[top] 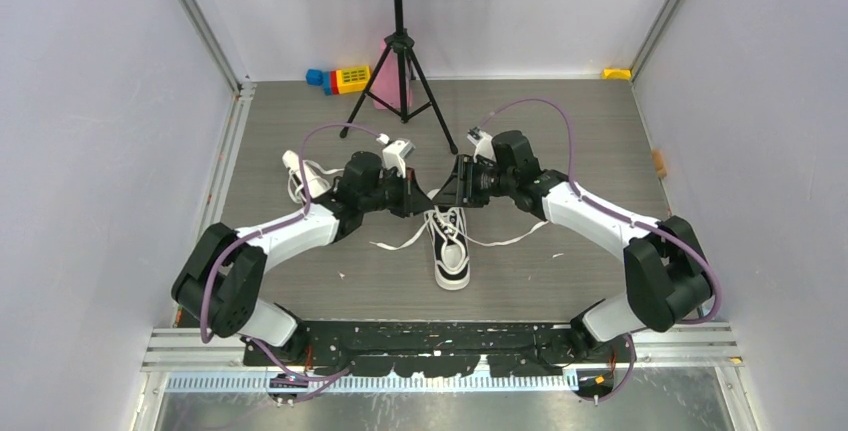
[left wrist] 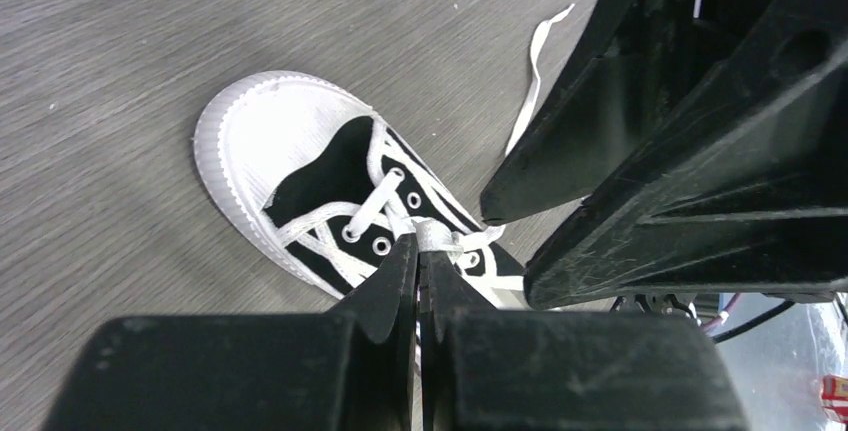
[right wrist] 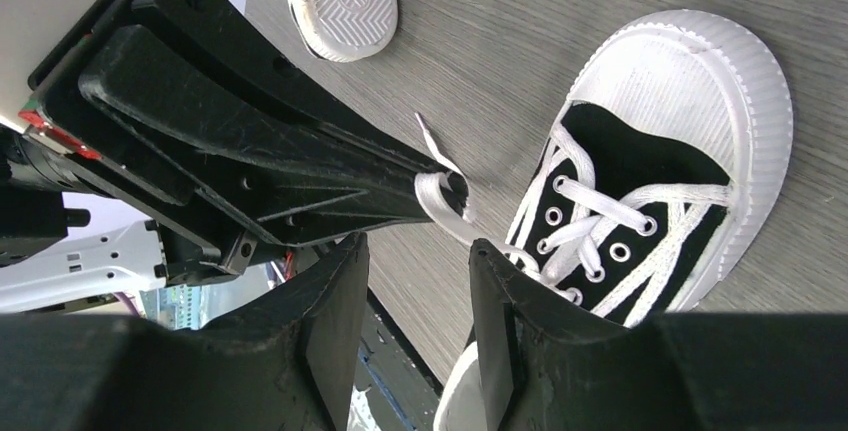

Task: Tie the shoes

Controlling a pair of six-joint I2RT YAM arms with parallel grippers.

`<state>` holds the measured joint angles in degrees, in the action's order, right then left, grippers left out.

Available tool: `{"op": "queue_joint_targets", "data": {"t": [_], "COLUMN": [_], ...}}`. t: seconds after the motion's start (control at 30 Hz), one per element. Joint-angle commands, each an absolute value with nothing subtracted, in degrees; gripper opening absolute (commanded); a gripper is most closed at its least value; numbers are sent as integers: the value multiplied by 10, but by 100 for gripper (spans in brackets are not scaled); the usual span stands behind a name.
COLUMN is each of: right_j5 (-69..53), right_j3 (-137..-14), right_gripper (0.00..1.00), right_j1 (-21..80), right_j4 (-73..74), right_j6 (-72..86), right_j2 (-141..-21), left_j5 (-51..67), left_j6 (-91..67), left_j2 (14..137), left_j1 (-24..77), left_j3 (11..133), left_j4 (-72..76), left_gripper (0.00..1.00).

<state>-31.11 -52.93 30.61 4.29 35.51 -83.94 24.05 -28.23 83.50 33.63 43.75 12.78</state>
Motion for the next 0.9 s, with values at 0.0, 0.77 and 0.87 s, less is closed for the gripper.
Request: {"op": "queue_joint_targets", "data": {"t": [0.0, 0.77, 0.87], "right_j5": [-318, -291, -271], "right_j3": [-536, -509, -511], "right_gripper": [46, 0, 0], "right_j1": [310, 309, 309], "right_j4": [4, -67, -55], "right_j6": [363, 418, 417], "right_j2": [-846, -854, -849], "left_j5": [274, 290, 278], "left_j6": [-295, -316, -308], "left_j2": [843, 847, 831], "left_j1": [335, 335, 335], "left_j3": [437, 414, 401], "left_j4": [188, 233, 215], "left_gripper": [0, 2, 16]}}
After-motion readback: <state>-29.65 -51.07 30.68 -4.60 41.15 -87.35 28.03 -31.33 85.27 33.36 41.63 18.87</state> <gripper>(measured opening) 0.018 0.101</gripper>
